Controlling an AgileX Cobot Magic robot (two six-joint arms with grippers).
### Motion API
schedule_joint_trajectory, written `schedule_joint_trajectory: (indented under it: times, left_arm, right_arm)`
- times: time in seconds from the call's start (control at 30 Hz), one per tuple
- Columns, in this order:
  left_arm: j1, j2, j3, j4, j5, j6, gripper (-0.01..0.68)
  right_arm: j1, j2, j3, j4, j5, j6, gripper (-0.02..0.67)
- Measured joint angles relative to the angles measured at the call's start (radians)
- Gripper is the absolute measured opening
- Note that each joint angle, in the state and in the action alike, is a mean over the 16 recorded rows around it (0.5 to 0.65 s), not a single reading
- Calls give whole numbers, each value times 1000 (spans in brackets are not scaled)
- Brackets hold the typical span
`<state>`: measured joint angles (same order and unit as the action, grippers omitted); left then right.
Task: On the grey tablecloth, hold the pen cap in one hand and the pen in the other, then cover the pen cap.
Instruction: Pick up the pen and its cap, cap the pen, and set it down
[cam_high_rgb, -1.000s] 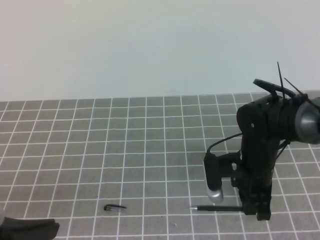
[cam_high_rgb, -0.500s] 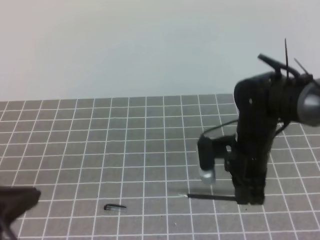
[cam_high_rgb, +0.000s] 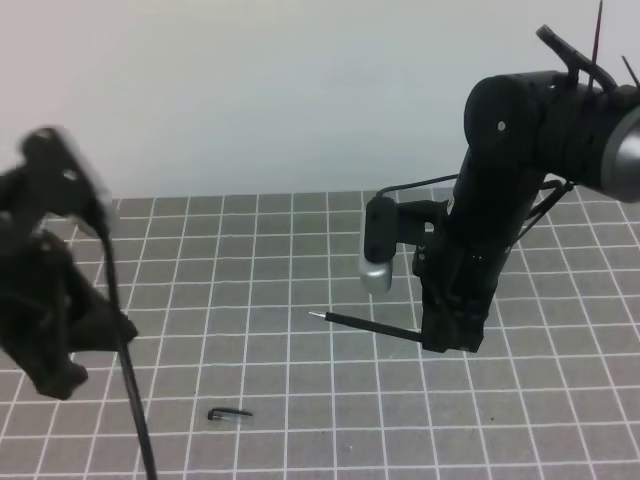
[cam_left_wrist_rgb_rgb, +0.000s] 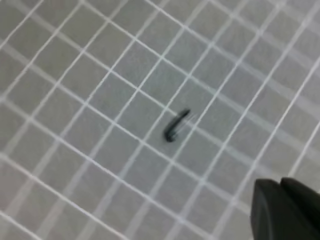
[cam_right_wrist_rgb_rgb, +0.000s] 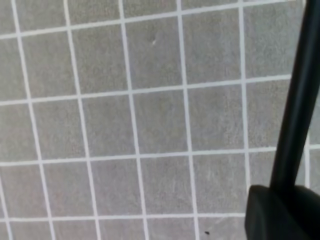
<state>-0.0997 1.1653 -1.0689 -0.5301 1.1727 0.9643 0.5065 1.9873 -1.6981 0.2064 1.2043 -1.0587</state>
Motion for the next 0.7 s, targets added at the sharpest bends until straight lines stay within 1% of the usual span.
schedule_joint_trajectory:
  times: [0.17,0.27,0.33,0.5,0.7]
  left_arm:
    - [-81,147,-33,78,-43,126,10]
    - [-139,220,-38,148,-96,181,45]
    - [-178,266,-38,197,-132,205,87]
    - [-261,370,-38,294,-221,233,228]
    - [-325,471,-38,379,-296,260,377]
  right_arm:
    - [-1,0,-13,-26,0,42,67]
    - [-3,0,-14,-50,0,82,67]
    - [-4,0,-14,-73,0,115,67]
    - [-7,0,-14,-130,0,202,67]
    - [-10,0,-14,-186,0,291,67]
